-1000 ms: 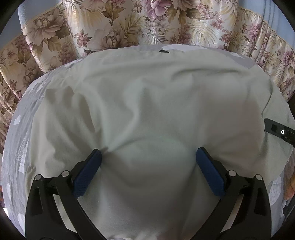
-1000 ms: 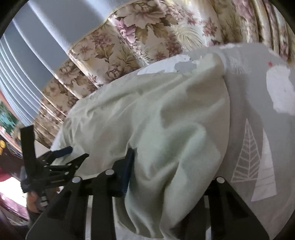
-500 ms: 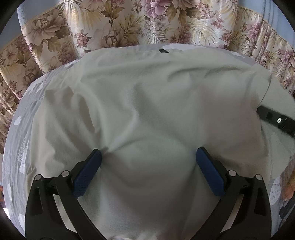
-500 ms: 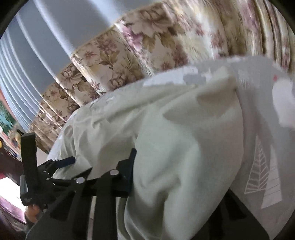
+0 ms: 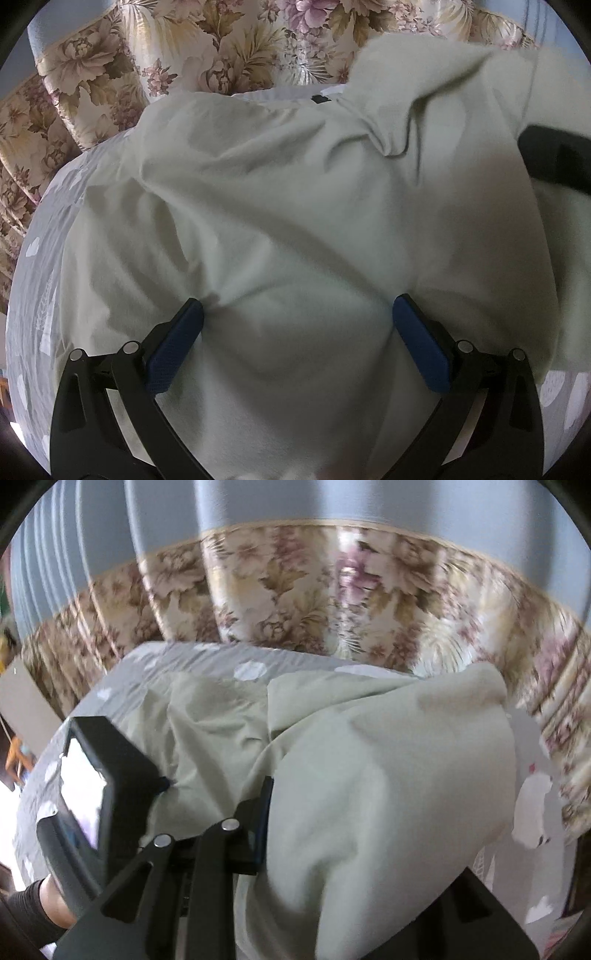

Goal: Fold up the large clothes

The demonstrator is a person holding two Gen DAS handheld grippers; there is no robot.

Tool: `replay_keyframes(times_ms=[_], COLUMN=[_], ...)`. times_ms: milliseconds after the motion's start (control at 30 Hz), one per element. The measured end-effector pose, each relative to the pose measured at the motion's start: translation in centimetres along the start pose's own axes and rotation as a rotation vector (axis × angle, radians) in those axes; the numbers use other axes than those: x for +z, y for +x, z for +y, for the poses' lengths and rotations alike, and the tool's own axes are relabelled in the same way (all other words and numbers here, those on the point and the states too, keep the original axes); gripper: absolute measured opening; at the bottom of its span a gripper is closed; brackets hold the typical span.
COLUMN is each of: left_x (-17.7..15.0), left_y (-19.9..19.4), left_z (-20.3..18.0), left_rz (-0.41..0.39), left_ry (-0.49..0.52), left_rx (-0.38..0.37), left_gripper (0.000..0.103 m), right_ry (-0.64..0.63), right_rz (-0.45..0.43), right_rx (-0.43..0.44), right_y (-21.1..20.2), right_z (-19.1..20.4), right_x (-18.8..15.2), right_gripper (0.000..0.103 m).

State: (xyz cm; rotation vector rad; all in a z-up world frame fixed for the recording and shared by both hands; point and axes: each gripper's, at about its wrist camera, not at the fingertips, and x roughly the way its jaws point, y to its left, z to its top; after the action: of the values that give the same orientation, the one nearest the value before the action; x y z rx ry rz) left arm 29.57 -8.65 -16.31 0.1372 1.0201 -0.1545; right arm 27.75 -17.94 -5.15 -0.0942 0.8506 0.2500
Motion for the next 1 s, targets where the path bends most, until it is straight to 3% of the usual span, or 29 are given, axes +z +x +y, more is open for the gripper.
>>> replay_keyframes(times_ms=[100, 233, 333, 500, 567, 733, 900, 1000], left_x=[0.2, -1.8, -3.1, -3.0, -3.1, -2.6, -3.9, -5.0], left_y=[-0.1, -3.3, -4.8, -1.7, -0.9, -0.7, -3.7, -6.6], left_z=[0.9, 3.9, 6.7, 8.3, 7.7, 8.2, 11.8, 15.0], left_rz=[0.004, -0.012, -0.03, 0.017, -0.011, -0.002, -0.023, -0.068], left_ry=[-0.015, -0.02, -0.035, -0.048, -0.027, -0.035, -0.086, -0.103], left_rx=[-0.034, -0.069, -0.021, 0.017, 0.067, 0.049, -0.061, -0.011], left_gripper=[0.099, 0.092, 0.093, 0.096, 0.1, 0.1, 0.093, 0.094], right_ry=[-0.045, -0.071, -0.063, -0.079, -0.075, -0.063, -0.167, -0.313], right_rz=[0.023, 0.045, 0.059, 0.061, 0.063, 0.065, 0.094, 0.163], right_rx=[-0.022, -0.061, -0.082, -0.088, -0.089, -0.097, -0.139, -0.213], right_y=[-0.2, -0.5, -0.1, -0.2, -0.3, -0.3, 0.0, 1.8], right_z=[1.5, 2.6, 3.2, 5.0, 5.4, 7.1, 11.7, 16.1], right_x=[0.7, 1.1, 1.2, 1.7, 1.9, 2.9, 4.6, 5.4], right_gripper=[0.026, 0.026, 0.026, 0.026, 0.026, 0.026, 0.025, 0.025])
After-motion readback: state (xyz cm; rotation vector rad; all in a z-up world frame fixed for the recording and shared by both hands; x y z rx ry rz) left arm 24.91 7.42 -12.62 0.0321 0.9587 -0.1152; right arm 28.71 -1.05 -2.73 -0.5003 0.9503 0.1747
